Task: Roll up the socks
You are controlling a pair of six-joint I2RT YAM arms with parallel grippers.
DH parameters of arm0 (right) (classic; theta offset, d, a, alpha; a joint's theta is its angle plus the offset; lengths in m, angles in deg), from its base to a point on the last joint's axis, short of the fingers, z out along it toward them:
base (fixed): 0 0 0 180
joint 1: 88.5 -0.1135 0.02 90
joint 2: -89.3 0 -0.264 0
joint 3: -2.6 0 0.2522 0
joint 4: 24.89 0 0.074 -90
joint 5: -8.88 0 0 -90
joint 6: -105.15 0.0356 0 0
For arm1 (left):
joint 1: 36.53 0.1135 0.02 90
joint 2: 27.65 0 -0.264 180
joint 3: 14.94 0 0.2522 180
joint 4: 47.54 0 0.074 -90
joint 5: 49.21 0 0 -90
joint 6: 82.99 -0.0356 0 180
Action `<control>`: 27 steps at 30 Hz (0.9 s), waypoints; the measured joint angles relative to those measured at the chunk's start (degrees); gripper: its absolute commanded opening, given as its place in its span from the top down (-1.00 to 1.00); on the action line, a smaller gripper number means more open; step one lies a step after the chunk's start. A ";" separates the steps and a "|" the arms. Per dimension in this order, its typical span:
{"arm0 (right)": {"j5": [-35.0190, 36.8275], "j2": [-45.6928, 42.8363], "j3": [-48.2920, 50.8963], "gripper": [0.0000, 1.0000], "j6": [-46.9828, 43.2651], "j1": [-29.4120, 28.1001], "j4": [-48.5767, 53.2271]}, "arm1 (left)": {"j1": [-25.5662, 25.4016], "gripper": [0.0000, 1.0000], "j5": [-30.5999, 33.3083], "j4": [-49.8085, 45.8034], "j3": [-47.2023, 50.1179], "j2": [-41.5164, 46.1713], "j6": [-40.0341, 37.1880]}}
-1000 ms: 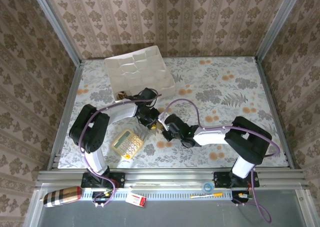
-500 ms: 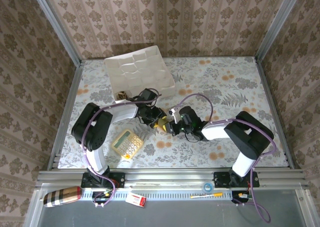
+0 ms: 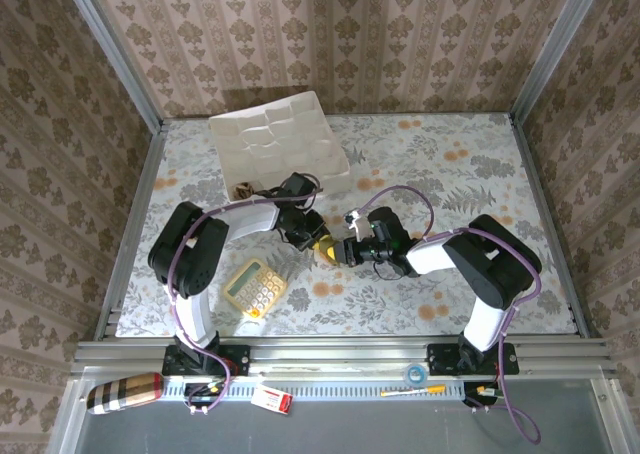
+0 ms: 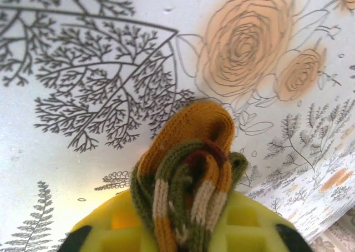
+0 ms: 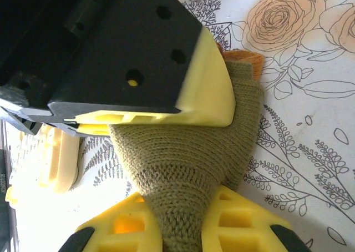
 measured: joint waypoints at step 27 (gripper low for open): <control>28.59 -47.56 -5.18 -0.16 -7.72 3.10 39.71 | 1.27 1.00 10.21 -12.57 -11.19 13.60 -4.87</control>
